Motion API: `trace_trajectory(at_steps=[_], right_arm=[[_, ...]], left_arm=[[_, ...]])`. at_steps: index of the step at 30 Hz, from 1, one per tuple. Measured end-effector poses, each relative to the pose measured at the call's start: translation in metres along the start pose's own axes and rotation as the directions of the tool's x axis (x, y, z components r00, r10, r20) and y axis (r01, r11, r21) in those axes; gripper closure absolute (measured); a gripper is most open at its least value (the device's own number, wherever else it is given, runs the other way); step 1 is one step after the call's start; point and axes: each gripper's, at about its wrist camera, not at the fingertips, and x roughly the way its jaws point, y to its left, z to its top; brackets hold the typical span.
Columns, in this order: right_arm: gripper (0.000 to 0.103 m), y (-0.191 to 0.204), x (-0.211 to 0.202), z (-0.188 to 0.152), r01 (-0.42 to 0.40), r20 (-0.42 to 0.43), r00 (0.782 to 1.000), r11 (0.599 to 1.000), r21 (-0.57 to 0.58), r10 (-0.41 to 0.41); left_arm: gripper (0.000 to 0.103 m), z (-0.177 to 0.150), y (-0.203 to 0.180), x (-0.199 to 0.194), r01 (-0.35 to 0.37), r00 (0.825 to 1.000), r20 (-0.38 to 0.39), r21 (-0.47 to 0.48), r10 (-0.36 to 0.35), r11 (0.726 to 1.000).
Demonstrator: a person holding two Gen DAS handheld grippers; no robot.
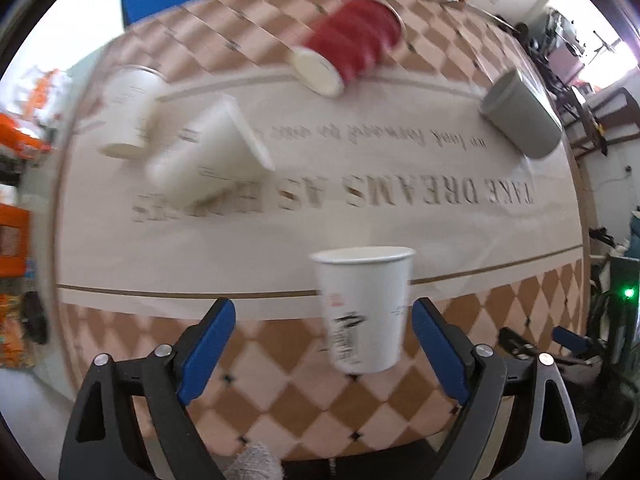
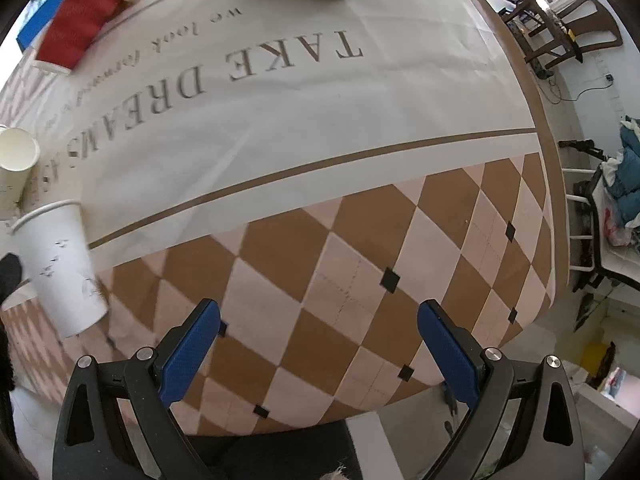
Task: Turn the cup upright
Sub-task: 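Bring the right gripper to the cup and grasp it while the left gripper releases it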
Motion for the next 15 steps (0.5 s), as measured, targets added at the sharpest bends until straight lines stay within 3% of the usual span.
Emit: trace_trajectory(at_steps=[2, 6, 15], right_arm=[[0.003, 0.005, -0.009, -0.002, -0.03, 0.01, 0.999, 0.999, -0.011, 0.03], [0.003, 0.03, -0.03, -0.003, -0.101, 0.024, 0.994, 0.993, -0.059, 0.103], [0.003, 0.125, -0.058, 0.002, -0.17, 0.034, 0.983, 0.962, -0.216, 0.181]], left_arm=[[0.013, -0.009, 0.012, -0.009, -0.058, 0.998, 0.023, -0.012, 0.058, 0.998], [0.013, -0.024, 0.04, -0.018, -0.2, 0.978, 0.054, -0.042, 0.202, 0.979], [0.013, -0.042, 0.087, 0.037, -0.241, 0.971, -0.033, -0.156, 0.239, 0.958]])
